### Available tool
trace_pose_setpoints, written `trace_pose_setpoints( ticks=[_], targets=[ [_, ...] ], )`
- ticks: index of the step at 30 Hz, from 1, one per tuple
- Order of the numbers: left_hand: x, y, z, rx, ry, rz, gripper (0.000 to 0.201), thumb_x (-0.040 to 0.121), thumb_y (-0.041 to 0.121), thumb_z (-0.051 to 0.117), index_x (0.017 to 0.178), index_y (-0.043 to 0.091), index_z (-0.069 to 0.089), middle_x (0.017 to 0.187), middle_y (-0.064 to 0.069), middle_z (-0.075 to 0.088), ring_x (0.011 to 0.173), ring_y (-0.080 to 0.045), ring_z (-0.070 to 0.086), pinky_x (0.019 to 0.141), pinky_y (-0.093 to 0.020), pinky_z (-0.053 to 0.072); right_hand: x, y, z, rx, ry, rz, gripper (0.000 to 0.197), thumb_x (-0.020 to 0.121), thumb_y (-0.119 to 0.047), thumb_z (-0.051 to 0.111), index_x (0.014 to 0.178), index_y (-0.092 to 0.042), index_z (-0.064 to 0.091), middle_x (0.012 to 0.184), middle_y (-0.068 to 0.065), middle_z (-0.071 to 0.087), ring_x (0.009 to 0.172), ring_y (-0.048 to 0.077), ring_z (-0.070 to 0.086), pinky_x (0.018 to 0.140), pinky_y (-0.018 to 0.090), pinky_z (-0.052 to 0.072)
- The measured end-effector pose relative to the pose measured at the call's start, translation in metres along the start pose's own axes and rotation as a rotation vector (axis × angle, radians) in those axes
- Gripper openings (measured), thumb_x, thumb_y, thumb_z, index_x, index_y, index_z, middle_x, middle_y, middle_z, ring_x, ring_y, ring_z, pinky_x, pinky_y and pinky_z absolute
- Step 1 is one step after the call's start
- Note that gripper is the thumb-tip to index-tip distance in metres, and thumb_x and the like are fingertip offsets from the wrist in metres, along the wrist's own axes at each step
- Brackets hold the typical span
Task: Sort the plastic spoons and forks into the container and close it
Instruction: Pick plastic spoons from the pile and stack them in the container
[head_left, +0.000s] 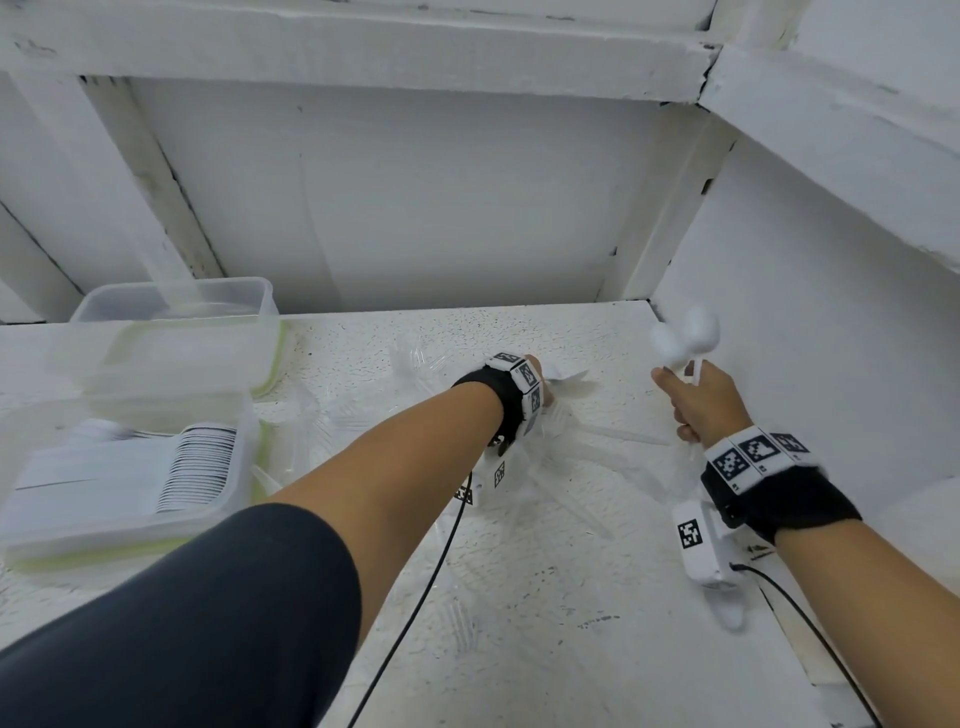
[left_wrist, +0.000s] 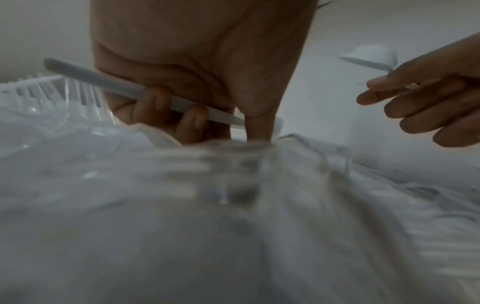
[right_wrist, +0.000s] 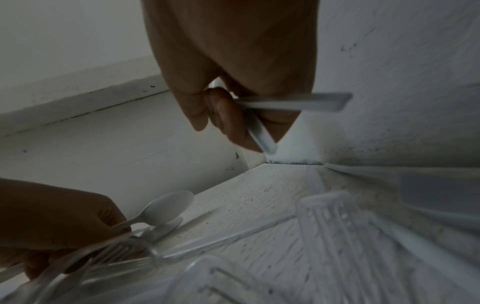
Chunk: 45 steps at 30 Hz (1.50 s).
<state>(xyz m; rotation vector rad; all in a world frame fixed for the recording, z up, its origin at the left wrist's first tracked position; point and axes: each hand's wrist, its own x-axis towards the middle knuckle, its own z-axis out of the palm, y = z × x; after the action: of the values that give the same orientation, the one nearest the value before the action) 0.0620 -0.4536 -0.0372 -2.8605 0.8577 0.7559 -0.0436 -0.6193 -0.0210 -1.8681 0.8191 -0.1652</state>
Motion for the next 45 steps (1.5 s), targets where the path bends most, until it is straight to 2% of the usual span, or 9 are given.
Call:
trace_pose_setpoints(
  ticks=[6,12,17,23,27,31,36,42,45],
  targets=[
    [-0.002,0.004,0.004,-0.021,0.032,0.100,0.036,0.087,0.017,0.057,0.122,0.018,0.051,0.100,-0.007,0.062,0.088,-0.030,0.063,0.079,-0.040,0.053,0.001,0.008,-0.011,-0.136,0.075,0.045,0.029,0.089,-0.017,0.051,0.063,-0.014,0.037,0.063,0.006,0.037,0.053,0.019,0.034,0.046,0.024,0.030],
    [-0.006,-0.004,-0.002,-0.462,0.193,-0.033,0.020,0.092,0.020,0.047,0.110,0.017,0.053,0.067,-0.004,0.053,0.056,-0.016,0.046,0.048,-0.023,0.032,-0.015,0.016,-0.032,-0.340,0.177,0.077,0.016,0.089,-0.013,0.046,0.075,-0.005,0.046,0.068,0.009,0.046,0.053,0.022,0.044,0.049,0.025,0.038],
    [-0.023,-0.014,-0.017,-0.841,0.454,-0.010,0.027,0.095,0.019,0.042,0.114,0.005,0.053,0.092,-0.008,0.062,0.083,-0.022,0.061,0.057,-0.025,0.041,-0.031,0.022,-0.040,-0.492,0.185,0.218,0.025,0.090,-0.002,0.039,0.065,-0.003,0.043,0.065,0.013,0.047,0.056,0.024,0.046,0.048,0.026,0.034],
    [-0.054,-0.032,-0.021,-0.944,0.560,0.042,0.025,0.096,0.017,0.038,0.114,0.004,0.050,0.096,-0.010,0.062,0.077,-0.015,0.059,0.058,-0.024,0.038,-0.054,0.022,-0.035,-0.684,0.072,0.342,0.022,0.093,-0.001,0.041,0.106,0.010,0.055,0.106,0.024,0.059,0.103,0.037,0.056,0.083,0.036,0.043],
    [-0.069,-0.042,-0.005,-0.890,0.517,-0.002,0.017,0.095,0.019,0.038,0.104,0.011,0.050,0.086,-0.005,0.061,0.075,-0.015,0.056,0.054,-0.021,0.034,-0.070,0.023,-0.021,-0.749,-0.062,0.330,0.027,0.096,-0.001,0.035,0.073,0.001,0.049,0.106,0.024,0.055,0.101,0.031,0.054,0.081,0.032,0.039],
    [-0.083,-0.045,0.006,-0.860,0.474,-0.010,0.016,0.095,0.018,0.038,0.102,0.010,0.050,0.082,-0.004,0.061,0.075,-0.016,0.053,0.054,-0.020,0.033,-0.081,0.025,0.005,-0.804,-0.103,0.278,0.028,0.096,-0.007,0.037,0.116,0.007,0.052,0.125,0.022,0.054,0.115,0.033,0.053,0.090,0.032,0.043],
    [-0.098,-0.042,0.022,-0.802,0.431,0.009,0.015,0.096,0.024,0.040,0.090,0.011,0.047,0.075,-0.001,0.054,0.069,-0.018,0.047,0.054,-0.022,0.033,-0.092,0.027,0.030,-0.725,-0.146,0.220,0.028,0.097,-0.013,0.038,0.114,0.004,0.053,0.115,0.020,0.059,0.097,0.030,0.057,0.069,0.026,0.042],
    [-0.114,-0.042,0.038,-0.813,0.399,0.033,0.020,0.097,0.025,0.039,0.088,0.009,0.045,0.067,0.003,0.042,0.057,-0.010,0.036,0.053,-0.023,0.030,-0.101,0.023,0.057,-0.481,-0.272,0.194,0.034,0.098,-0.018,0.038,0.067,-0.007,0.048,0.076,0.012,0.053,0.072,0.025,0.052,0.064,0.031,0.044],
    [-0.120,-0.050,0.041,-0.817,0.405,0.010,0.019,0.097,0.024,0.038,0.088,0.009,0.044,0.067,0.003,0.042,0.058,-0.011,0.037,0.053,-0.024,0.030,-0.106,0.012,0.054,-0.308,-0.316,0.246,0.026,0.096,-0.022,0.044,0.079,-0.006,0.056,0.070,0.006,0.055,0.060,0.018,0.050,0.054,0.025,0.040]
  ],
)
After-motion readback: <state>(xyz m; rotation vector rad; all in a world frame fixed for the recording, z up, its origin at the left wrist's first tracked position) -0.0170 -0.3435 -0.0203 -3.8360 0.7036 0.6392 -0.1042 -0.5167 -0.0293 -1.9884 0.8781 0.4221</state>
